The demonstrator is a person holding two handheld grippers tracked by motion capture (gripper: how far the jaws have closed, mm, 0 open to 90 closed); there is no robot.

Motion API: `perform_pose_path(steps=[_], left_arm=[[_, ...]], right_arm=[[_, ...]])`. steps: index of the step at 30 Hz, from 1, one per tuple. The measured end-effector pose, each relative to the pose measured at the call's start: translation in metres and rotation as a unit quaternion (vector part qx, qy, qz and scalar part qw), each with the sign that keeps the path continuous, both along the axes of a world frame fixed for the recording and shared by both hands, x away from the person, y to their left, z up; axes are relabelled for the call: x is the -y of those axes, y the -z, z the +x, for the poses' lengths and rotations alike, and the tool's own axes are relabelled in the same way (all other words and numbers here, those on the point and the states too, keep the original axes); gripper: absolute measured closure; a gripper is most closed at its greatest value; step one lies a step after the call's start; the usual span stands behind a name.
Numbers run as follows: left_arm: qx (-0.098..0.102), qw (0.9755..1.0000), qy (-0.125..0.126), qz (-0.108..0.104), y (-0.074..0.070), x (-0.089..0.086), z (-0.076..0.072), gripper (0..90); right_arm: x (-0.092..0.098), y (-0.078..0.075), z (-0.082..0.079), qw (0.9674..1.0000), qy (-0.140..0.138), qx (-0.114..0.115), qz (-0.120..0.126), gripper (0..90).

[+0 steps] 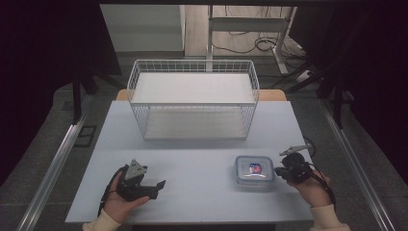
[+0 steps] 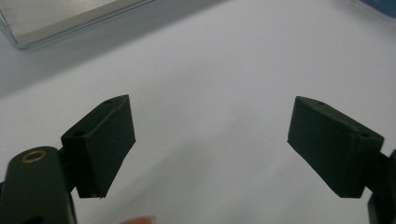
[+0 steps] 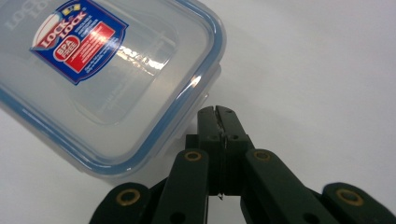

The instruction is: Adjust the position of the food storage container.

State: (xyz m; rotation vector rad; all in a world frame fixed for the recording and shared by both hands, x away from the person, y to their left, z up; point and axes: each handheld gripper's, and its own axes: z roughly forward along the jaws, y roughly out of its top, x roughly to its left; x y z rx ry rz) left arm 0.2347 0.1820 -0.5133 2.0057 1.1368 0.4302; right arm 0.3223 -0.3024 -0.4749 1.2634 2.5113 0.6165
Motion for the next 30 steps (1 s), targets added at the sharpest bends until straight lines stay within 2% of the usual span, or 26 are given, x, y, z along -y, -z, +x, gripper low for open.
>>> perform_pose_path(steps=[6, 12, 19, 28, 30], left_arm=[[0.000, 1.0000, 0.000, 0.001, 0.000, -0.001, 0.000, 14.5], [0.001, 1.0000, -0.001, 0.000, 0.000, -0.001, 0.000, 14.6], [0.001, 1.0000, -0.001, 0.003, 0.000, -0.001, 0.001, 14.5], [0.000, 1.0000, 0.000, 0.006, 0.001, -0.001, 0.001, 14.6], [0.000, 1.0000, -0.002, 0.005, 0.001, -0.001, 0.001, 14.6]], right_arm=[[-0.021, 0.002, -0.002, 0.9997, -0.023, -0.002, 0.006, 89.7], [-0.037, 0.005, -0.005, 0.9988, -0.044, -0.004, 0.023, 89.7], [-0.056, 0.008, -0.007, 0.9977, -0.064, -0.002, 0.024, 89.7], [-0.092, 0.012, -0.006, 0.9940, -0.107, 0.003, 0.020, 89.7], [-0.096, 0.012, -0.006, 0.9937, -0.110, 0.002, 0.019, 89.7]])
